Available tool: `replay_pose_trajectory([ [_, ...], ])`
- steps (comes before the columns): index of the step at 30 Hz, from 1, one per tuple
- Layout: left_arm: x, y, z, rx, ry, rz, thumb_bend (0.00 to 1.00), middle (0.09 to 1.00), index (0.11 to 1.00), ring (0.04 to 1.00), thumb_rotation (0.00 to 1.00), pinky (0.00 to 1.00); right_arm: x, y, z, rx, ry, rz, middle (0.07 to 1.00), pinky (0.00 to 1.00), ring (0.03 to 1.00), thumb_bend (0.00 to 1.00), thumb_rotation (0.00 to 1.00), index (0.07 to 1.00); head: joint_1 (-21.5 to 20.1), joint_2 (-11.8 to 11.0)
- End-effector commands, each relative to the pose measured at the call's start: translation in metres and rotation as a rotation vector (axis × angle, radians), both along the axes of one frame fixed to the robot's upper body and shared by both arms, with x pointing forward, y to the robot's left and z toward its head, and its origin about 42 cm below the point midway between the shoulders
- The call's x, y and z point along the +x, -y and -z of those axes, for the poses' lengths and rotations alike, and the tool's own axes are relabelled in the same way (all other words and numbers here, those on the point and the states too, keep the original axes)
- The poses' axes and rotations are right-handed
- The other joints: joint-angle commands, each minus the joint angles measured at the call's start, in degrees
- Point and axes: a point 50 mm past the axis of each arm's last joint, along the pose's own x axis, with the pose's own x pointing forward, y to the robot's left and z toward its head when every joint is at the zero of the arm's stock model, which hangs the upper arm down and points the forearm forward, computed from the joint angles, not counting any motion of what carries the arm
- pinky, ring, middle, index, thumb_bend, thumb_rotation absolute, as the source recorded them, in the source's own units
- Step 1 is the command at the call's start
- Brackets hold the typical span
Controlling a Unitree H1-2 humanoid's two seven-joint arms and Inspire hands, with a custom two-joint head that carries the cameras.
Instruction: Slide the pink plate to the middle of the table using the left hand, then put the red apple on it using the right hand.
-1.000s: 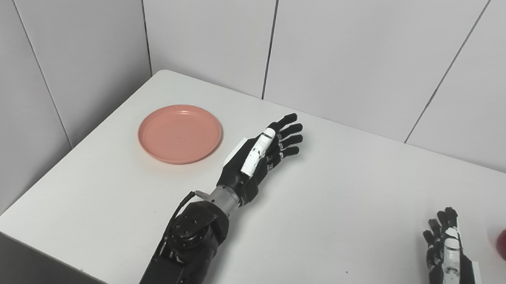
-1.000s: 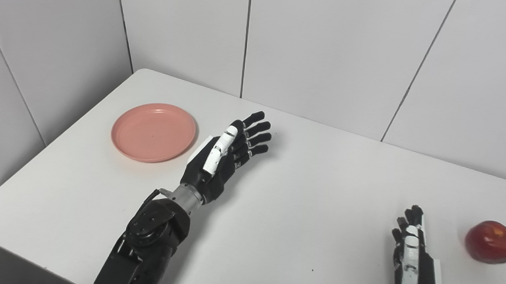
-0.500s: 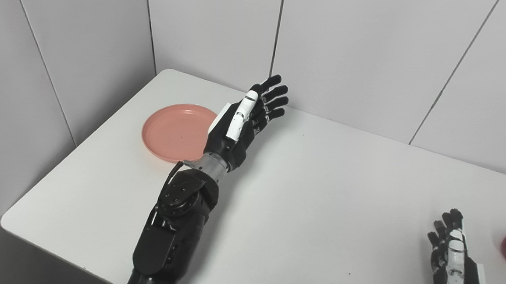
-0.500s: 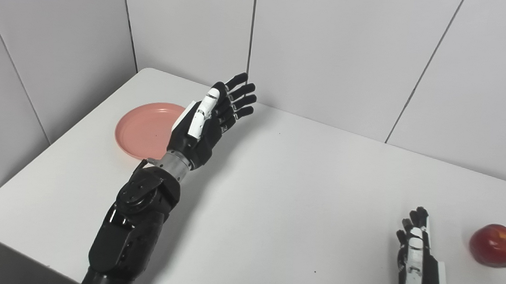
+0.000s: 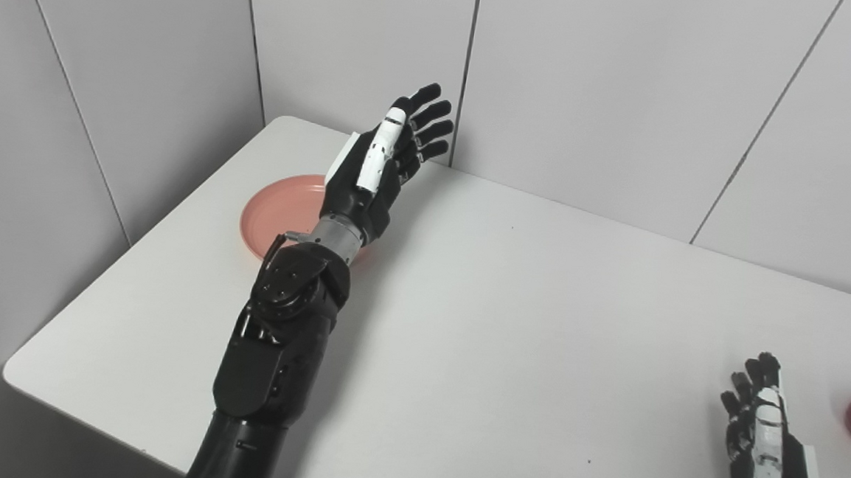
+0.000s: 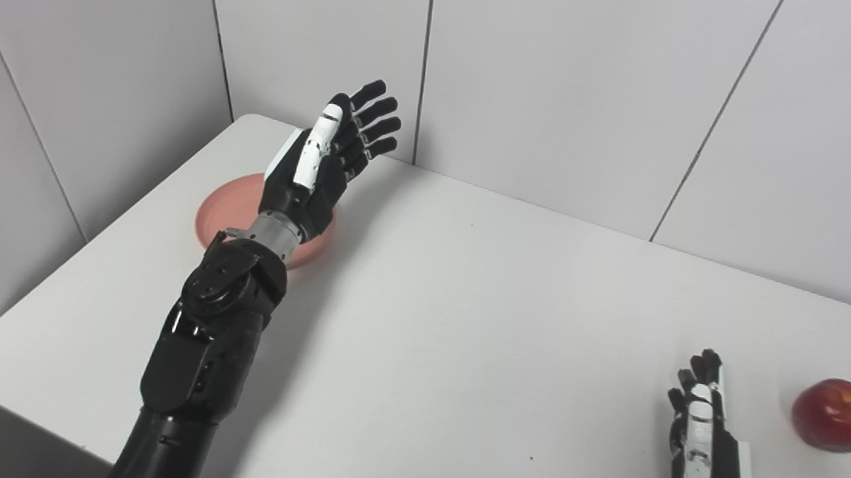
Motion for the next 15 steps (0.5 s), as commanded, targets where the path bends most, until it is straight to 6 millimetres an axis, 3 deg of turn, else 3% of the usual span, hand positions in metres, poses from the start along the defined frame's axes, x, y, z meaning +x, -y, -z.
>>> replay_pose_trajectory([
  [1, 0.012, -0.005, -0.029, 0.015, 0.062, -0.003, 0.40, 0.870, 0.848, 0.864, 0.95, 0.86, -0.001, 0.002, -0.003, -0.006, 0.025, 0.001, 1.000, 1.00, 0.997, 0.12, 1.00, 1.000, 0.2, 0.0],
  [4, 0.016, -0.016, -0.034, 0.022, 0.059, -0.029, 0.37, 0.863, 0.839, 0.859, 0.99, 0.86, -0.001, 0.002, -0.003, 0.003, 0.019, 0.004, 1.000, 1.00, 0.997, 0.11, 1.00, 1.000, 0.3, -0.1],
  [15, 0.030, -0.060, -0.044, 0.016, 0.056, -0.143, 0.35, 0.850, 0.833, 0.837, 0.99, 0.82, -0.001, 0.002, -0.006, 0.010, 0.039, -0.007, 1.000, 1.00, 1.000, 0.07, 1.00, 1.000, 0.7, 0.0],
])
